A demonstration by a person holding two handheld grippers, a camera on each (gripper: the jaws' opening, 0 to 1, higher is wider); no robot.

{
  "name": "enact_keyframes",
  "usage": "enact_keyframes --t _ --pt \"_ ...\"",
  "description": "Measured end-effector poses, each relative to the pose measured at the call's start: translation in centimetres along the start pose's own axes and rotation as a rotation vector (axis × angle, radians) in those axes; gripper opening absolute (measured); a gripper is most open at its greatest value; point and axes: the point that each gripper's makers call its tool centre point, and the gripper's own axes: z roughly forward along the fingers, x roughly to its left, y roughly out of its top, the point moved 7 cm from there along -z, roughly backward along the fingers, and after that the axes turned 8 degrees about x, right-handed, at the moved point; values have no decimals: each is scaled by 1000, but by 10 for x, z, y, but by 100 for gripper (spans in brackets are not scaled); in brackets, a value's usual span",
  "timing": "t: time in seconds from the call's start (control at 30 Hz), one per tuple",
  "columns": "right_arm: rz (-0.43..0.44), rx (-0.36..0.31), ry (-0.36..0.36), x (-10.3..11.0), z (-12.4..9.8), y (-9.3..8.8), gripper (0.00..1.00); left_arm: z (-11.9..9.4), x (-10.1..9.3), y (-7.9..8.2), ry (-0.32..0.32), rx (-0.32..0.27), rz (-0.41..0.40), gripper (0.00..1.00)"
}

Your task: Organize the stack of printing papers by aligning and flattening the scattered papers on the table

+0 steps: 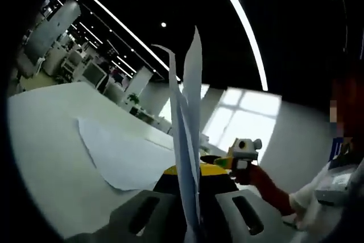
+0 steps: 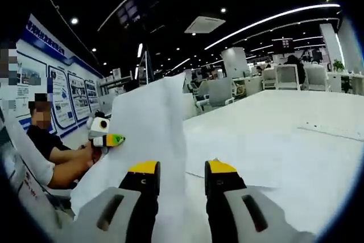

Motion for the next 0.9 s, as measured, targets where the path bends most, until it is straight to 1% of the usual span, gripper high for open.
enact_keyframes --t 0.03,0.1,0.17,0.23,0.27,0.3,0.33,0.37,0.4,0.43,0.47,0.5,0.53,0.57,0.6,0.63,0.7,0.73,0.77,0.8,0.87,0.9 --pt "-1 0 6 1 1 0 28 0 -1 0 -2 2 1 6" --pt "3 -21 11 2 1 3 28 -2 -3 0 -6 -4 15 6" --pt "-17 -14 26 5 2 2 30 -3 -4 1 -11 -14 33 6" --pt "-45 -4 41 8 1 1 34 -4 -6 2 -21 -18 41 6" --pt "-44 -8 42 8 0 0 34 -4 -7 1 -31 -17 41 6" --pt "-43 -24 64 8 0 2 34 -4 -9 1 -39 -16 57 6" --pt "-34 -48 96 10 1 5 34 -4 -10 1 -46 -18 97 6" --pt "15 -82 118 10 -1 10 35 -3 -13 1 -48 -18 105 6" --pt "56 -88 122 7 -3 16 36 -2 -14 2 -63 -15 119 6" --pt "38 -89 120 7 -7 19 36 -2 -16 2 -79 -13 127 6" --pt "-6 -99 129 12 -10 23 36 -2 -19 4 -92 -17 162 6" --pt "-30 -97 131 14 -13 25 36 -3 -20 6 -89 -28 196 6" --pt "-48 -91 136 22 -18 26 36 -3 -25 8 -119 -45 209 6" --pt "-72 -81 138 26 -22 27 36 -3 -28 8 -142 -41 197 6" --pt "-71 -86 134 30 -25 29 37 -2 -32 11 -161 -34 194 6" --pt "-82 -73 137 33 -28 29 38 -1 -38 18 -187 -49 210 6" --pt "-92 -69 142 38 -34 29 41 2 -44 26 -213 -58 208 6" --pt "-100 -69 140 41 -37 30 42 8 -55 38 -259 -44 222 6" --pt "-102 -72 143 42 -41 31 44 13 -64 45 -293 -36 227 6" --pt "-95 -82 148 43 -43 33 45 16 -68 50 -304 -36 236 6" --pt "-69 -114 207 51 -49 36 47 25 -82 65 -341 -7 277 6" --pt "-52 -147 221 56 -53 39 48 29 -91 70 -369 11 294 6"
